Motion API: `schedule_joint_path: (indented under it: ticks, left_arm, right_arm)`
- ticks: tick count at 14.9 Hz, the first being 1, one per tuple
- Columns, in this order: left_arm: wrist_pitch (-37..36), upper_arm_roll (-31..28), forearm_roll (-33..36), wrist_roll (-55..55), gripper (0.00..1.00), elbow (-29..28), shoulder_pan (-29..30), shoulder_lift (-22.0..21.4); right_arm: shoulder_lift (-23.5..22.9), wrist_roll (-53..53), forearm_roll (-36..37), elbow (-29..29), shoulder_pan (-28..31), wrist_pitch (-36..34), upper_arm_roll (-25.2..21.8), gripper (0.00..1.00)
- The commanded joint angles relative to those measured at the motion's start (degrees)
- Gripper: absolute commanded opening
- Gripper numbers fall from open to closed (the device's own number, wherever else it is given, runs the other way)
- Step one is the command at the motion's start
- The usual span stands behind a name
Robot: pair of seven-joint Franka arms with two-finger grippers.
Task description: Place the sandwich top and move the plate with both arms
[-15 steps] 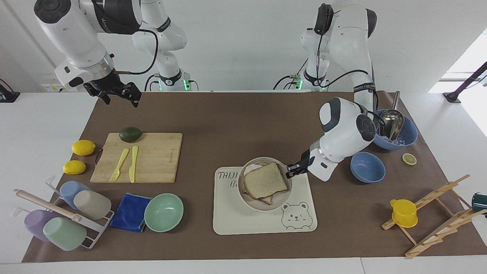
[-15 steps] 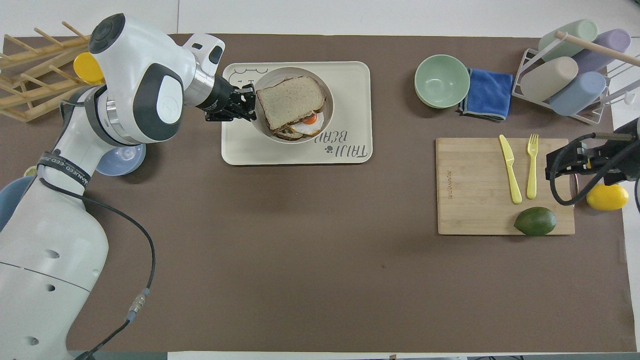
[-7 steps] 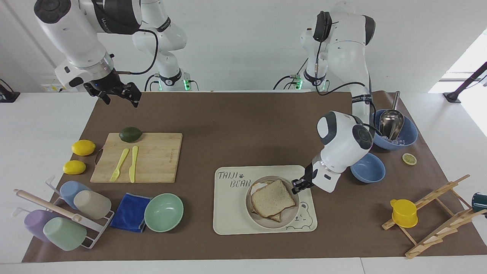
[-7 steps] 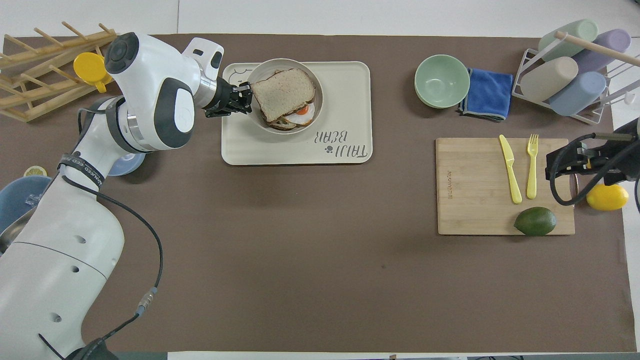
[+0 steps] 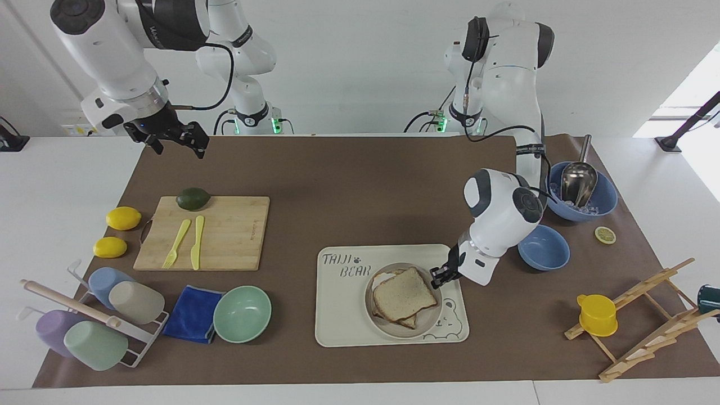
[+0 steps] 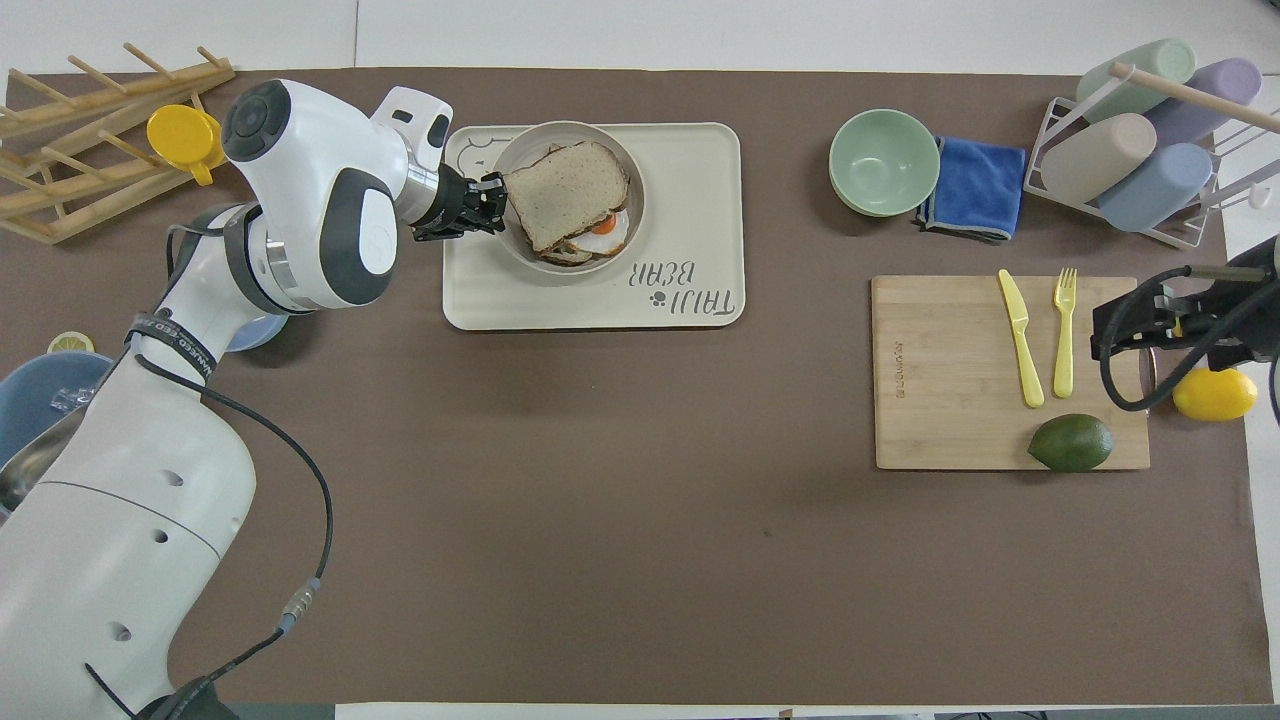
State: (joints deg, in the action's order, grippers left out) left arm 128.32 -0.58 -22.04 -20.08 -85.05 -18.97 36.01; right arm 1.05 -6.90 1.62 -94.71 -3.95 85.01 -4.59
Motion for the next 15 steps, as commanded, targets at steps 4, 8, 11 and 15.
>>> schedule_joint_path:
  ticks: [4,8,11,15]
  left_arm:
    - [-3.8,-0.6,6.1,0.7,1.0,0.1,0.4,-2.0]
    - [-7.5,-3.5,10.2,0.7,1.0,0.1,0.5,-7.6]
    - [-15.1,-6.5,13.3,2.8,1.0,0.1,0.9,-13.4]
    - [-25.8,-6.9,18.8,7.3,1.0,0.0,2.5,-21.4]
  right_arm:
    - [1.3,0.8,-1.3,-1.4,0.2,0.2,-0.3,1.0]
    - [1.3,0.8,-1.3,-1.4,0.2,0.2,-0.3,1.0]
    - [1.3,0.9,-1.3,-1.4,0.2,0.2,-0.3,1.0]
    - [1.3,0.8,-1.3,-1.4,0.2,0.2,-0.3,1.0]
